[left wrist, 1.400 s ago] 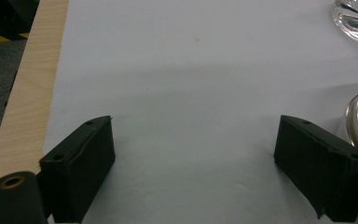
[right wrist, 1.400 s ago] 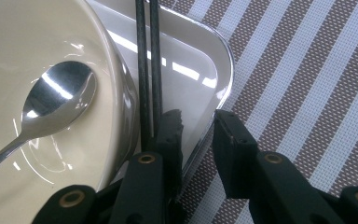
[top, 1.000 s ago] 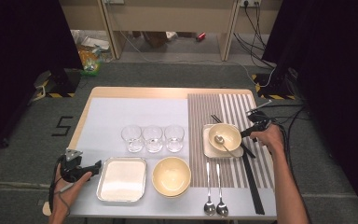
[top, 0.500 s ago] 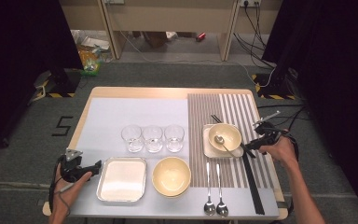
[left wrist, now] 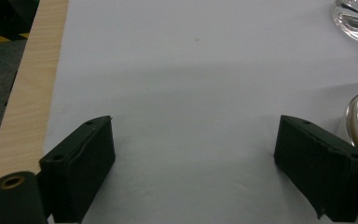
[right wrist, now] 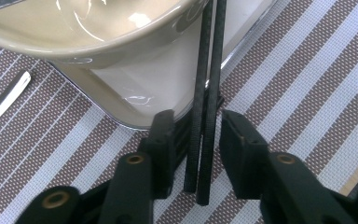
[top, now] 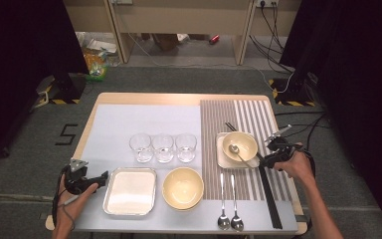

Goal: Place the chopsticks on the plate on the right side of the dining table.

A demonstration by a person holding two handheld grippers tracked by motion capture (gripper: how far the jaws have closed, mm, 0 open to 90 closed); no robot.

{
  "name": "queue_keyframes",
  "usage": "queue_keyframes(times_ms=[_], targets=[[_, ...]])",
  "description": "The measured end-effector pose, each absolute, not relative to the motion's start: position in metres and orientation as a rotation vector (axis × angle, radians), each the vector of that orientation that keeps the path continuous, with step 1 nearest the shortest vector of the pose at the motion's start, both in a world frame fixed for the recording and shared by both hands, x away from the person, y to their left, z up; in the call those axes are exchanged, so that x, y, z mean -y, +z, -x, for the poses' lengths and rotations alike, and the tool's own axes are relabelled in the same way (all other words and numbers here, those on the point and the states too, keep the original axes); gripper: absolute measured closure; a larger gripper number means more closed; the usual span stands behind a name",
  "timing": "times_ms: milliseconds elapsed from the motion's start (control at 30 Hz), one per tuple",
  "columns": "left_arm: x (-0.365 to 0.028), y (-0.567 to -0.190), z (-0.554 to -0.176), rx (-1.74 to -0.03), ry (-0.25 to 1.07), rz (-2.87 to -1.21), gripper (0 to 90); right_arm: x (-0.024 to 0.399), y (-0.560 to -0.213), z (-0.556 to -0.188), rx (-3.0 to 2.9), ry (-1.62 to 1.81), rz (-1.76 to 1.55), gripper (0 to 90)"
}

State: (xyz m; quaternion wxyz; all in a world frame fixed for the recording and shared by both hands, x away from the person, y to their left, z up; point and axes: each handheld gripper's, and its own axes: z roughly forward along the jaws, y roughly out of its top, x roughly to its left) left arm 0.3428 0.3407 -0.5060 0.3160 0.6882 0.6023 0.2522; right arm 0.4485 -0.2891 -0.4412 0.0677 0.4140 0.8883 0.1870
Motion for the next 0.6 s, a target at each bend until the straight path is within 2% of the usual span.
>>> queue_keyframes(times_ms=[133, 600], targets=[[-0.341, -0.506, -0.343, -1.586, 0.664, -1.812, 11.3, 0.290, -0.441, -0.450, -2.681, 0.570, -1.221, 76.4], [-0.340, -0.506, -0.343, -1.587, 0.664, -1.812, 11.3, 0.291, -0.441, -0.468, -2.713, 0.572, -1.131, 79.2]])
